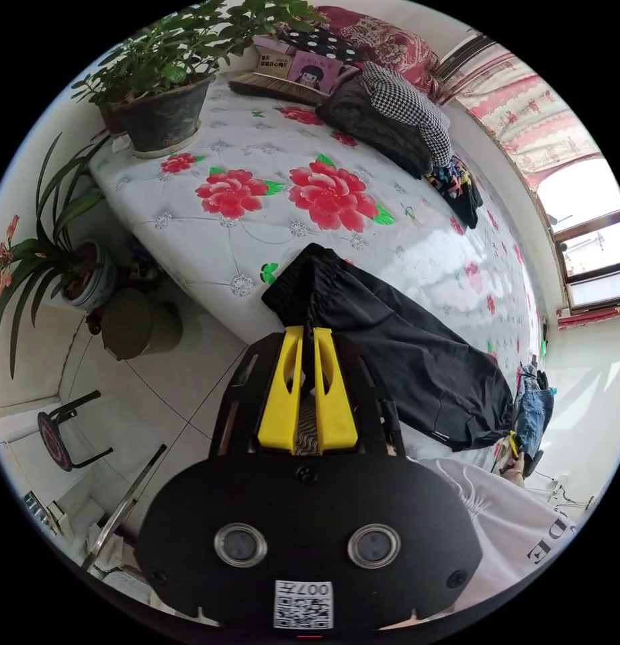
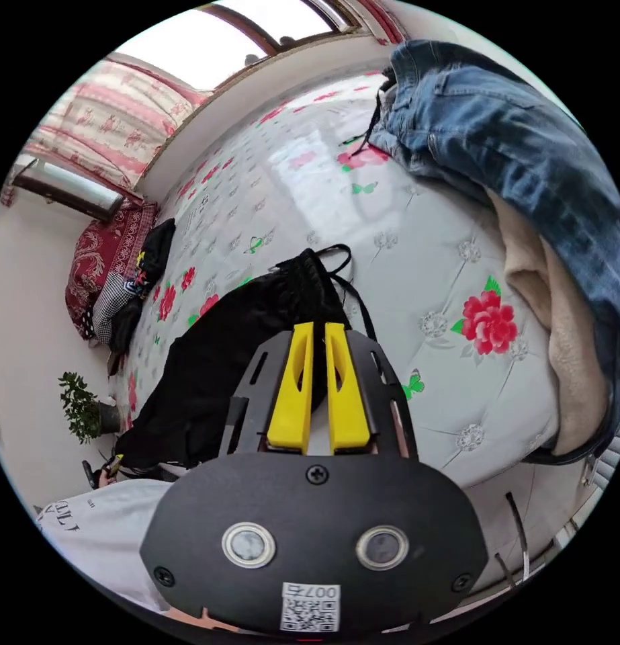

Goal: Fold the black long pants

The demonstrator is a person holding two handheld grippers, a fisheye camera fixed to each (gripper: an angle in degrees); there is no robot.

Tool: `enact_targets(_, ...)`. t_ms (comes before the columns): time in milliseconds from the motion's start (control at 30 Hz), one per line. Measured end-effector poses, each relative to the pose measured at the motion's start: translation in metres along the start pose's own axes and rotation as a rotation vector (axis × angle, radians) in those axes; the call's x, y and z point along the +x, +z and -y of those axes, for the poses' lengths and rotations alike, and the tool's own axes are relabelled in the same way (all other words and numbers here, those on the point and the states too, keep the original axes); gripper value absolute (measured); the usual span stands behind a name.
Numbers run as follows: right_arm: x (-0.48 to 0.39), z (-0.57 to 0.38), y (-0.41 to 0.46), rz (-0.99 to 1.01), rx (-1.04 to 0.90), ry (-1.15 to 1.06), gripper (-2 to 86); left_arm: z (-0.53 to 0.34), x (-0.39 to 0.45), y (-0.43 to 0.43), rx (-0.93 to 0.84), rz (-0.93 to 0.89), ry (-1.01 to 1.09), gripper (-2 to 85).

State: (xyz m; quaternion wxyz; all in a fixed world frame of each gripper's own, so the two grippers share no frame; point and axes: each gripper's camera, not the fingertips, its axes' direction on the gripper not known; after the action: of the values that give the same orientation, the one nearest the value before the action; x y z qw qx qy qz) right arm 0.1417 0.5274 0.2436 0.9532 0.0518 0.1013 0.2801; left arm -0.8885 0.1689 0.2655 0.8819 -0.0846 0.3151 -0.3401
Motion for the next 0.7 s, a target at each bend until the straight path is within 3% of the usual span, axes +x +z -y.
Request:
enact_targets(100,0.001,-0.013,-0.028,-0.071,0.037,-0.024,4.0,-0.003,0.002,-0.003,0.003,-0.002,0.025,0.1)
enact_targets(233,0.025,-0.033,-0.01,-0.095,-0.102,0.095,4.7,-0.006,0.0,0.003,-0.022,-0.007,0.019,0.1)
enact_targets(367,0.003,-0.064,-0.048,-0.113,0.078,0.144,5.0,0.007,0.017,-0.02,0.059,-0.109,0.068,0.2)
enact_targets(567,-0.05,-0.092,-0.069,-0.045,0.124,0.12,5.7,0.012,0.053,-0.075,0.22,-0.115,0.237,0.4)
enact_targets(633,-0.071,-0.1,-0.067,-0.02,0.124,0.1,6.0,0.009,0.037,-0.057,0.184,-0.043,0.207,0.5)
enact_targets(700,-0.094,-0.108,-0.056,0.021,0.104,0.084,6.3,0.013,-0.006,0.005,0.001,0.048,0.1,0.9)
